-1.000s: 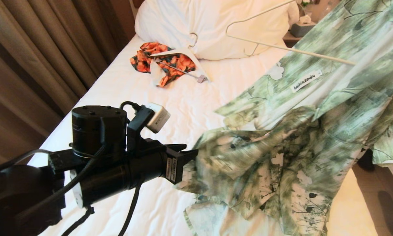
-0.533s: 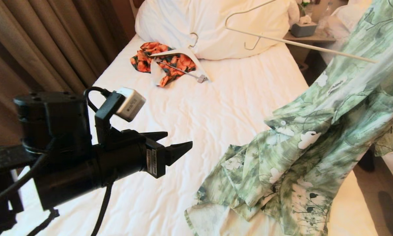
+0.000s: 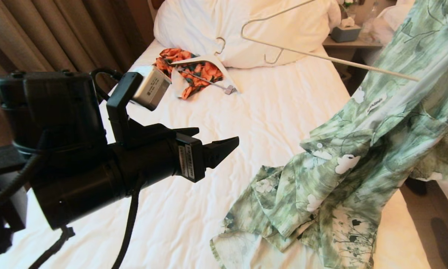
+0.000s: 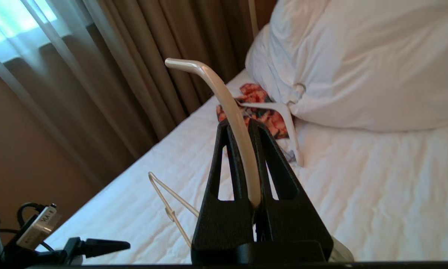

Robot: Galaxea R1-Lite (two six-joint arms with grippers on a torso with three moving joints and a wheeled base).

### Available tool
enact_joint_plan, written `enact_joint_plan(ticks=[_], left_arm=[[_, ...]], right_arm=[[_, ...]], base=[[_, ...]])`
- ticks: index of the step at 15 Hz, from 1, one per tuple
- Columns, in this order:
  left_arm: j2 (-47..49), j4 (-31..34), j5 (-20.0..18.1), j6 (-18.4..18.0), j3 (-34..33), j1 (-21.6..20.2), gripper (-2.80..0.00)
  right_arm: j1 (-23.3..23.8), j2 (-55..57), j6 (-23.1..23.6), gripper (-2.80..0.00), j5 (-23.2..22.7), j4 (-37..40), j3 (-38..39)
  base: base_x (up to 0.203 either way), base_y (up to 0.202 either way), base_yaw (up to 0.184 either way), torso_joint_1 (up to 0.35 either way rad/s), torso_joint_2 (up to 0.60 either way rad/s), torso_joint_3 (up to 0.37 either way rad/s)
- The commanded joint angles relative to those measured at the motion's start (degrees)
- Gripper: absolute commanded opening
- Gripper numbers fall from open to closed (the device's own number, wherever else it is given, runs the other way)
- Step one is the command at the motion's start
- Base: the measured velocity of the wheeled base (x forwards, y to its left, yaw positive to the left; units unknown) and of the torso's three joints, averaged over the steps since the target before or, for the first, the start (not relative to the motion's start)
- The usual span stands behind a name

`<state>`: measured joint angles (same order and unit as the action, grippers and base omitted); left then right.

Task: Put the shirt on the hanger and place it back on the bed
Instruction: Take the clothes hanger out of the clothes

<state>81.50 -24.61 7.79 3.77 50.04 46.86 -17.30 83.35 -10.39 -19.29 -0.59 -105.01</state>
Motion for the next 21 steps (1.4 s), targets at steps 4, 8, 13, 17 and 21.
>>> enact_joint_plan(ticks=[4,8,13,17,21], left_arm=[[4.89,-0.72,-0.78,1.22,4.25,1.68,0.0],[10.48,-0.77,-0.59,4.07,9.29,3.95,0.0],[17.02,-4.98,-0.64,6.42,11.98,5.46,0.0],[20.02,-7.38,-0.67,6.43,12.36,4.91,-2.8],[19.37,-7.43,-0.45,6.52,11.33,3.92,-2.8]], right_arm=[[-2.7,3.73,0.03,-2.8,-0.31,-3.71,1.83],[-4.1,9.92,0.19,-2.8,-0.31,-8.59,1.54],[-5.18,16.33,0.28,-2.8,-0.26,-12.99,-0.38],[-5.23,18.6,0.28,-2.8,-0.23,-13.03,-3.15],[-5.02,18.61,0.28,-2.8,-0.05,-13.03,-3.18]], base=[[0.0,0.0,0.0,0.0,0.0,0.0],[0.0,0.0,0.0,0.0,0.0,0.0],[0.0,0.0,0.0,0.0,0.0,0.0],[0.0,0.0,0.0,0.0,0.0,0.0],[0.0,0.0,0.0,0.0,0.0,0.0]])
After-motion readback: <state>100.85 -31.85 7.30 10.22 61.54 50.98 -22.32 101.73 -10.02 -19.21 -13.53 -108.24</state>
